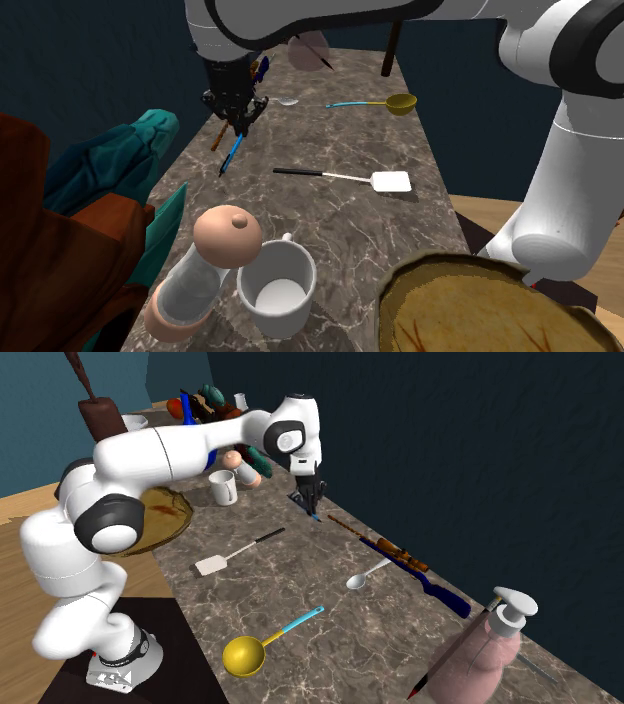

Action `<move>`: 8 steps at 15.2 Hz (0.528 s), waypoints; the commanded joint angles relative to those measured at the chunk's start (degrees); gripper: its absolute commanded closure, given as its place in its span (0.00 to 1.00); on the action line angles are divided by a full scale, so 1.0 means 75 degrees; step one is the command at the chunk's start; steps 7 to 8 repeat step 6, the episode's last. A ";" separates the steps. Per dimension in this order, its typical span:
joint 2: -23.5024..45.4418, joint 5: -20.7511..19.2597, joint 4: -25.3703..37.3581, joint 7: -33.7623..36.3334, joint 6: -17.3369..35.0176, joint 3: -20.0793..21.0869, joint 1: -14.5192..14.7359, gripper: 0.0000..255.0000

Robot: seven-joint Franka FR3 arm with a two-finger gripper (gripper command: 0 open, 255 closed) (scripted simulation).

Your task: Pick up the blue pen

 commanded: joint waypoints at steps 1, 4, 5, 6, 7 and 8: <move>0.0055 -0.0028 0.0273 -0.0006 -0.0229 0.0005 0.0058 1.00; 0.0128 -0.0067 0.0681 -0.0028 -0.0572 0.0010 0.0140 1.00; 0.0130 -0.0068 0.0700 -0.0029 -0.0589 0.0010 0.0144 1.00; 0.0131 -0.0069 0.0702 -0.0028 -0.0589 0.0010 0.0145 1.00; 0.0131 -0.0069 0.0702 -0.0028 -0.0589 0.0010 0.0145 1.00; 0.0131 -0.0069 0.0702 -0.0028 -0.0589 0.0010 0.0145 1.00</move>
